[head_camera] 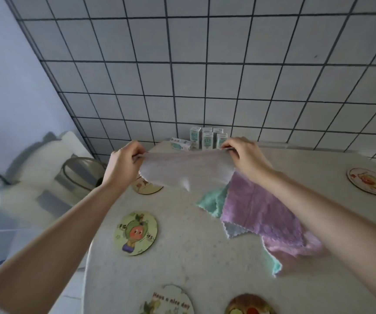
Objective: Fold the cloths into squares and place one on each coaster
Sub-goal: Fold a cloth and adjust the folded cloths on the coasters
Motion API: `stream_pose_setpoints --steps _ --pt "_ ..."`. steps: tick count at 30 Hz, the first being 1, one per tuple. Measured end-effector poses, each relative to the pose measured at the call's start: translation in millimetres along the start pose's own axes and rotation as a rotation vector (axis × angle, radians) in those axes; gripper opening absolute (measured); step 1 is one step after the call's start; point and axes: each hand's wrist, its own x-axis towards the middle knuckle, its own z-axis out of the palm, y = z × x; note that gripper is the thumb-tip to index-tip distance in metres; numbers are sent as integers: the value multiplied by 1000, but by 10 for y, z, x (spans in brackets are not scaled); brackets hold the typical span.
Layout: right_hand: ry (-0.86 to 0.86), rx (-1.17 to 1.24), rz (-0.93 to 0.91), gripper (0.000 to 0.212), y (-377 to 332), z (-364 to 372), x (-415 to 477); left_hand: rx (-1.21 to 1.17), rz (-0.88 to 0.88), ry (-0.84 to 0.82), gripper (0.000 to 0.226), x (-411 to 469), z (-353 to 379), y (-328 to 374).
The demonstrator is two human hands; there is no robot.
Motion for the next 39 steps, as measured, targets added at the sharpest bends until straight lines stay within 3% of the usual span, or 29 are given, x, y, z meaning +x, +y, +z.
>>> stream_pose_setpoints --steps 4,11,20,28,35,39 --pt "-69 4 -19 19 -342 307 -330 99 76 -27 25 -351 -248 -442" --pt "-258 89 52 7 -555 956 -1206 191 84 -195 24 -1397 -234 -1181" --pt "-548 80 147 23 -629 1415 -2558 46 -3 -381 20 -2868 152 -1733" --pt "-590 113 184 20 -637 1445 -3368 -12 -67 -504 25 -3645 270 -1767" --pt "-608 211 266 11 -523 1449 -3262 -33 -289 -603 18 -3502 249 -1749" --pt "-538 344 404 9 -417 1505 -2886 -173 -571 -442 35 -3119 295 -1682"
